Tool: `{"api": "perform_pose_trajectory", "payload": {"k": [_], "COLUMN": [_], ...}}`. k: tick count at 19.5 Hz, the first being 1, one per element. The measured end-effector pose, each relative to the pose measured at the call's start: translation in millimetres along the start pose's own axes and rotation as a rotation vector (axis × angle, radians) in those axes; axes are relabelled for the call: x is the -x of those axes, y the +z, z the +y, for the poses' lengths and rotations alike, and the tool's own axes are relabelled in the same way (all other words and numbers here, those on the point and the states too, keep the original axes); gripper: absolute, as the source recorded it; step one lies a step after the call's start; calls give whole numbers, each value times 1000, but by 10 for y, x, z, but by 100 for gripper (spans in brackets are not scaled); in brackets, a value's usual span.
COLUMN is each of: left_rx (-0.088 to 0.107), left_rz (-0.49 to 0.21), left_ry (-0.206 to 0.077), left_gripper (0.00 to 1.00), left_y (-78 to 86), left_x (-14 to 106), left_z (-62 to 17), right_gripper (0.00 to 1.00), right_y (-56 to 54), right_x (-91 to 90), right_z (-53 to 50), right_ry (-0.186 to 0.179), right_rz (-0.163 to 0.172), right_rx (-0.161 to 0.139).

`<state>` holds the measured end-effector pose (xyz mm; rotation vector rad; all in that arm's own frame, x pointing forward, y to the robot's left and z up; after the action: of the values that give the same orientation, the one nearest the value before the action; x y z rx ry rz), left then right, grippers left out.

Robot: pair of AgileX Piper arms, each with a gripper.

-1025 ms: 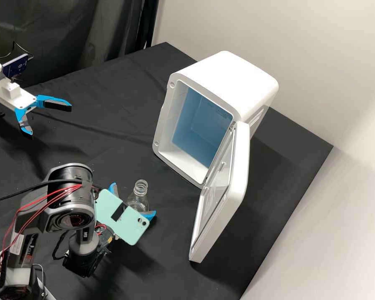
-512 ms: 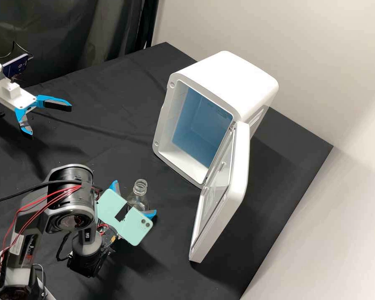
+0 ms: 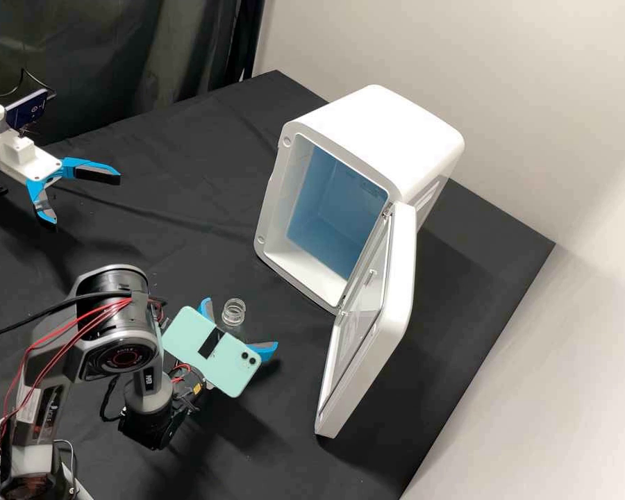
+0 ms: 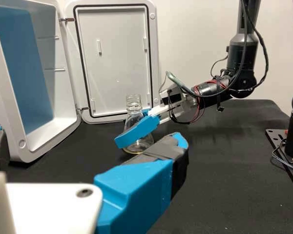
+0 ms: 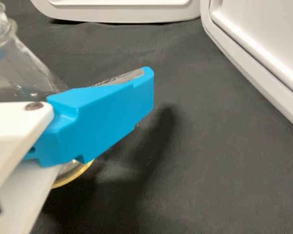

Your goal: Place the flask in the incubator

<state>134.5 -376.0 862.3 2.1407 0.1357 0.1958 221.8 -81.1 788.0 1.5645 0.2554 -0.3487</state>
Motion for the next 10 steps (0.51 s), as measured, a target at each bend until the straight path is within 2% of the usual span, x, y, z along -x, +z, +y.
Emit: {"api": "perform_pose_trajectory", "payload": {"k": [1, 3, 5, 8, 10], "left_rx": [4, 6, 6, 6, 6], "left_rz": [0, 1, 1, 1, 1], "left_ry": [-3, -5, -5, -5, -5], "left_gripper": [100, 100, 100, 100, 100], "left_y": [-4, -5, -5, -5, -5], "left_x": [-2, -4, -4, -4, -4], "left_z": [-6, -9, -9, -9, -9], "right_gripper": [100, 100, 100, 100, 100], "right_y": [-11, -15, -44, -86, -92], "right_x": [-20, -48, -89, -142, -179], "right_z": [4, 8, -1, -41, -86], "right_ry": [6, 19, 36, 40, 32], "right_rz": [-1, -11, -20, -28, -38], "right_rx": [33, 69, 122, 176, 188]}}
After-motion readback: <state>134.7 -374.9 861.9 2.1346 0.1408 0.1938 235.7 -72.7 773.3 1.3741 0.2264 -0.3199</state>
